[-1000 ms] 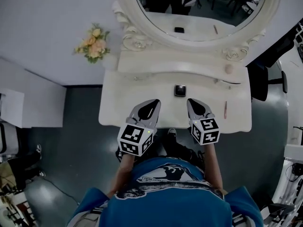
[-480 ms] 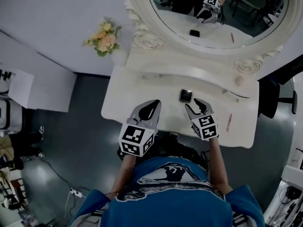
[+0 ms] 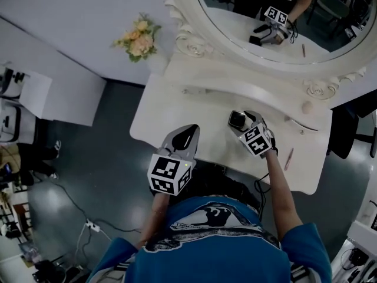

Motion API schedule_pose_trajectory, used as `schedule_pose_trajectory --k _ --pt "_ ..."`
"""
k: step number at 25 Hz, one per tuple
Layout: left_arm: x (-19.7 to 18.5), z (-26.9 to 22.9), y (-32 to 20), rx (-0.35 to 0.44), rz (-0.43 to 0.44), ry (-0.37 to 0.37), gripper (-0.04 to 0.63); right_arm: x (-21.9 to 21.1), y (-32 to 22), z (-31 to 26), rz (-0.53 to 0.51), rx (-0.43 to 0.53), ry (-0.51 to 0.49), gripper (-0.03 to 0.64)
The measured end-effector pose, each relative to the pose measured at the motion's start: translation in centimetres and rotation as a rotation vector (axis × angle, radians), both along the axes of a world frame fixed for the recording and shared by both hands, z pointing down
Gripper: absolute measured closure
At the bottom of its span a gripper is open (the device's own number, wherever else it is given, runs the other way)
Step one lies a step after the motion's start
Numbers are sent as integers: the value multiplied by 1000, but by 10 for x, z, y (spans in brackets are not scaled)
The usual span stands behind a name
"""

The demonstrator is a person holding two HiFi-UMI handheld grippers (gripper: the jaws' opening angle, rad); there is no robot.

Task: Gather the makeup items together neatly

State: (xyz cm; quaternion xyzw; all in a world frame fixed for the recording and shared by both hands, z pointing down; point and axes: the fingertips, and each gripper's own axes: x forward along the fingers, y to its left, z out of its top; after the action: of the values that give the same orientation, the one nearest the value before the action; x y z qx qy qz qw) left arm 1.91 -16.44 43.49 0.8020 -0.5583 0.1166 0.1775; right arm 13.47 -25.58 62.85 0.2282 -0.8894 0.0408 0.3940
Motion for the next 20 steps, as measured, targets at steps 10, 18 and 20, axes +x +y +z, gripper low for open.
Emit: schedule_pose_trajectory --k 10,18,20 --pt "-33 9 16 -41 -95 -29 577 -1 -9 43 -30 -161 55 262" --pt "-50 8 13 -34 -64 -20 577 1 -9 45 47 -178 29 264" --pt "-55 4 9 -22 -50 -18 577 4 -7 46 84 -176 34 264"
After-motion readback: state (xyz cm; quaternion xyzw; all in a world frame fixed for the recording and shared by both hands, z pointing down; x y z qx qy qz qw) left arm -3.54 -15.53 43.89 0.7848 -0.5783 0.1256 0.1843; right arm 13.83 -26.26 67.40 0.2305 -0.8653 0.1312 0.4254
